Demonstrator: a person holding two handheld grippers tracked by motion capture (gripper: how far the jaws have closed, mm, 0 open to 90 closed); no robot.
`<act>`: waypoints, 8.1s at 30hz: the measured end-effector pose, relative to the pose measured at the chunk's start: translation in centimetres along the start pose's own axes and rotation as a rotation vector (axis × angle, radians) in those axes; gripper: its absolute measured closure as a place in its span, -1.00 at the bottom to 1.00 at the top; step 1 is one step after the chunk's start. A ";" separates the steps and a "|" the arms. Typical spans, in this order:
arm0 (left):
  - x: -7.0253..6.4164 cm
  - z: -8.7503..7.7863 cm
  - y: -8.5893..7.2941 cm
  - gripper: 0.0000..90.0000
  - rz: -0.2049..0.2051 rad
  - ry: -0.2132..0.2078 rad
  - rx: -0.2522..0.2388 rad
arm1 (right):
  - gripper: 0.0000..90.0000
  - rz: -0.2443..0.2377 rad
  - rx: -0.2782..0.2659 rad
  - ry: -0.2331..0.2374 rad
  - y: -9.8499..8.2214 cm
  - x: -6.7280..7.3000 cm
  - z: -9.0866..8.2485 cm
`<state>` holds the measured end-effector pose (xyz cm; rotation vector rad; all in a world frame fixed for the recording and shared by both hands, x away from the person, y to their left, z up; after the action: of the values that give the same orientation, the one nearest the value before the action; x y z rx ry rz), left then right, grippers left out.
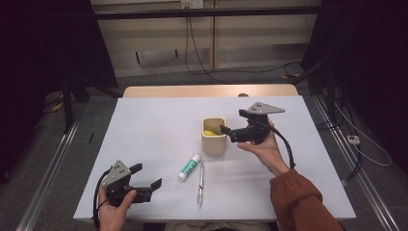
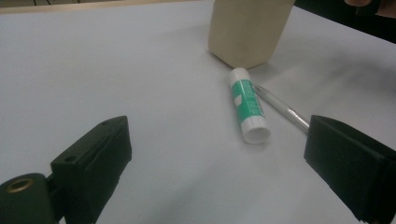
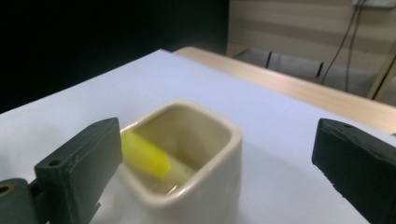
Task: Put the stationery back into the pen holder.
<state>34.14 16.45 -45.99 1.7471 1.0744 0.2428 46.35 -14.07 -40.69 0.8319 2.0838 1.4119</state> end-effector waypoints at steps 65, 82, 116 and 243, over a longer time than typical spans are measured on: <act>-0.7 3.8 1.8 -0.82 0.064 0.002 0.083 | -0.86 0.048 0.217 -0.071 -12.7 0.8 -14.1; -3.3 9.8 3.3 -0.86 0.104 0.012 0.231 | -0.83 0.030 0.197 -0.070 -12.7 1.4 -14.0; -3.1 14.6 2.6 -0.39 0.058 0.087 0.452 | -0.83 0.054 0.219 -0.072 -13.1 0.9 -13.9; -8.2 11.1 15.8 0.46 0.050 -0.154 -0.086 | -0.84 0.051 0.216 -0.084 -13.1 0.7 -13.9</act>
<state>44.69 1.88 -35.31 1.6878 0.8977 0.1801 33.54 -26.21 -48.12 1.0179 2.1896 1.1692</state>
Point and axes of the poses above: each handheld gripper's, and its own axes: z roughly forward along the jaws, y roughly out of its top, x roughly to its left, the point moved 8 cm from there along z, roughly forward along the jaws, and after that the axes turned 11 degrees about -z, right-handed, at the moved point
